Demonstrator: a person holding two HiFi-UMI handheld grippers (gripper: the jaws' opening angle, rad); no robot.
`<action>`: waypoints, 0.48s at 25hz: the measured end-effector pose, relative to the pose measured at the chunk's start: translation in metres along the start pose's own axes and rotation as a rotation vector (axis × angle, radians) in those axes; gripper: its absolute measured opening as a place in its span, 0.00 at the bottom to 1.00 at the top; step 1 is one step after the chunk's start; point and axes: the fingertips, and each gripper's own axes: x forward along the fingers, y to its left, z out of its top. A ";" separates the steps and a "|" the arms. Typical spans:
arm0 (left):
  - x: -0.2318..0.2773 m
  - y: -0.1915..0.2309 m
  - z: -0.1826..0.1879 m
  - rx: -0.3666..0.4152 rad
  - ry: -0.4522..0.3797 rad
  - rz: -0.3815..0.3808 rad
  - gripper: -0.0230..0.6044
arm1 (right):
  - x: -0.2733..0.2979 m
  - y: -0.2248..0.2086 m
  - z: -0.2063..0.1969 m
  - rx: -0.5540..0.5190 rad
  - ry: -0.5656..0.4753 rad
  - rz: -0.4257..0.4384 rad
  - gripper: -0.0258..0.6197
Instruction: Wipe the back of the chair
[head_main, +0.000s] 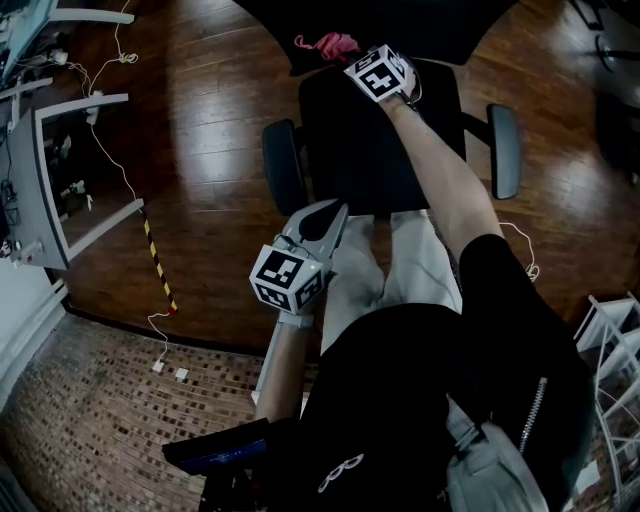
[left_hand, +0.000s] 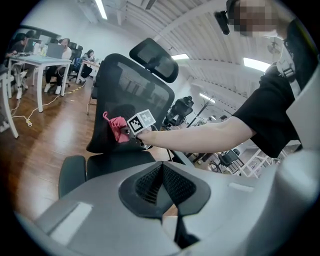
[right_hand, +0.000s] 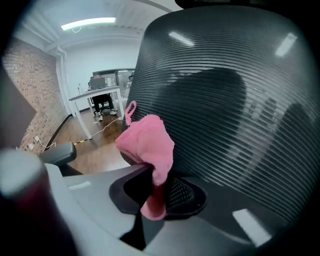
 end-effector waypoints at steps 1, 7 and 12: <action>0.006 -0.005 0.002 0.006 0.004 -0.008 0.02 | -0.005 -0.008 -0.005 0.006 0.002 -0.008 0.11; 0.036 -0.029 0.013 0.047 0.035 -0.056 0.02 | -0.035 -0.055 -0.038 0.054 0.024 -0.057 0.11; 0.061 -0.045 0.023 0.071 0.047 -0.078 0.02 | -0.063 -0.104 -0.071 0.140 0.052 -0.137 0.11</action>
